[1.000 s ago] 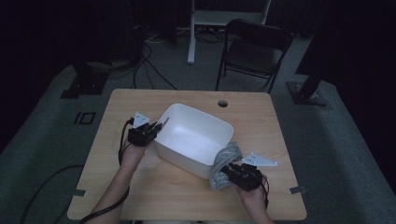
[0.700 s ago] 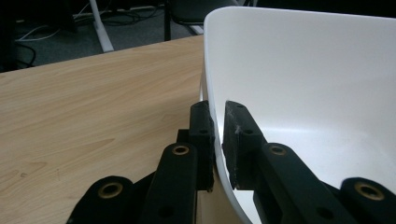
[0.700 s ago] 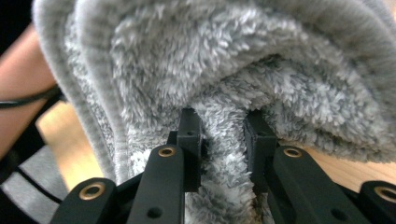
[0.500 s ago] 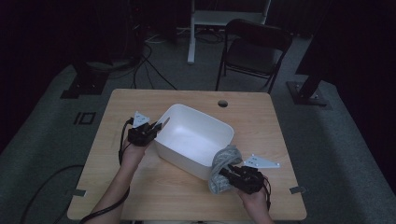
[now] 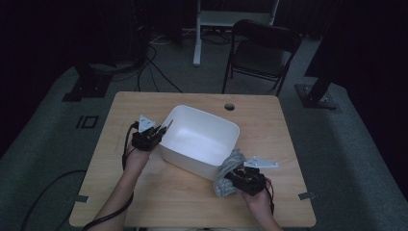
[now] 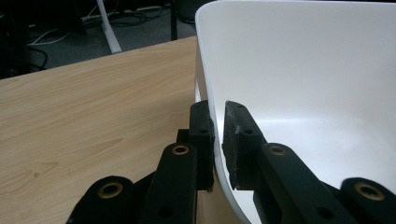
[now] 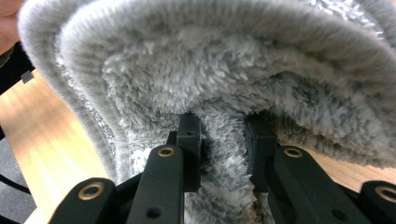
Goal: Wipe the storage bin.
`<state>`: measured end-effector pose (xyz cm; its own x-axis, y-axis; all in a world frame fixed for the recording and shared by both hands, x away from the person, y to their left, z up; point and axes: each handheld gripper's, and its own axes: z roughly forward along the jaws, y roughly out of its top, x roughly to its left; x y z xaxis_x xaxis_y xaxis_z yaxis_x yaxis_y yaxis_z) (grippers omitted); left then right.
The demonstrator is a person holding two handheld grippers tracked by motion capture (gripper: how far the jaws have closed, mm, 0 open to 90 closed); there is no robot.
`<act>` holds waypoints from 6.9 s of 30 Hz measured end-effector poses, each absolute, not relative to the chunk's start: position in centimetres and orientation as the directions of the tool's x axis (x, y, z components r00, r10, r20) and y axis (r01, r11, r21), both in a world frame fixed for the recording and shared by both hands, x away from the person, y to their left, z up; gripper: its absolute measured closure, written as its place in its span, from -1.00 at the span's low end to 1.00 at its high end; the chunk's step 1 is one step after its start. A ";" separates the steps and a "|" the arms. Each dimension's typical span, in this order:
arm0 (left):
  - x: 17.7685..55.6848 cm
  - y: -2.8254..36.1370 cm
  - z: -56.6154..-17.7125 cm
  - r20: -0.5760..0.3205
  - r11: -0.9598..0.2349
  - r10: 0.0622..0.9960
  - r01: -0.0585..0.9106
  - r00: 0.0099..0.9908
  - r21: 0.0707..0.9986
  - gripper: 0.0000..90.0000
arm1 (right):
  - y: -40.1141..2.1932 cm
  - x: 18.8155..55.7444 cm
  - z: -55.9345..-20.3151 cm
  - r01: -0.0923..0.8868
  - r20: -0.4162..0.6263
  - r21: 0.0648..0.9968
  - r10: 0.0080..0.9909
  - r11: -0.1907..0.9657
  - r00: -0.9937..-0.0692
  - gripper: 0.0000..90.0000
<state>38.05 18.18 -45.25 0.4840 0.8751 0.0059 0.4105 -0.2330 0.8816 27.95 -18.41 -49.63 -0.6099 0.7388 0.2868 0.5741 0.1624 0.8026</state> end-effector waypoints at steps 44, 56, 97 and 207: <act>38.2 18.1 -45.2 -0.016 -0.219 0.875 0.424 0.485 0.879 0.81 | -20.2 31.7 -50.6 0.601 0.327 0.798 0.815 0.032 -0.478 0.64; 38.2 18.1 -45.2 -0.013 -0.219 0.877 0.423 0.481 0.879 0.80 | -21.0 33.3 -52.0 0.671 0.379 0.741 0.807 0.029 -0.453 0.65; 38.3 18.2 -45.2 -0.017 -0.228 0.863 0.420 0.504 0.878 0.80 | -22.7 35.9 -46.3 0.503 0.321 0.863 0.815 -0.042 -0.483 0.65; 38.1 17.9 -45.3 -0.022 -0.197 0.885 0.417 0.465 0.887 0.82 | -20.1 32.8 -49.1 0.556 0.229 0.820 0.813 0.135 -0.535 0.67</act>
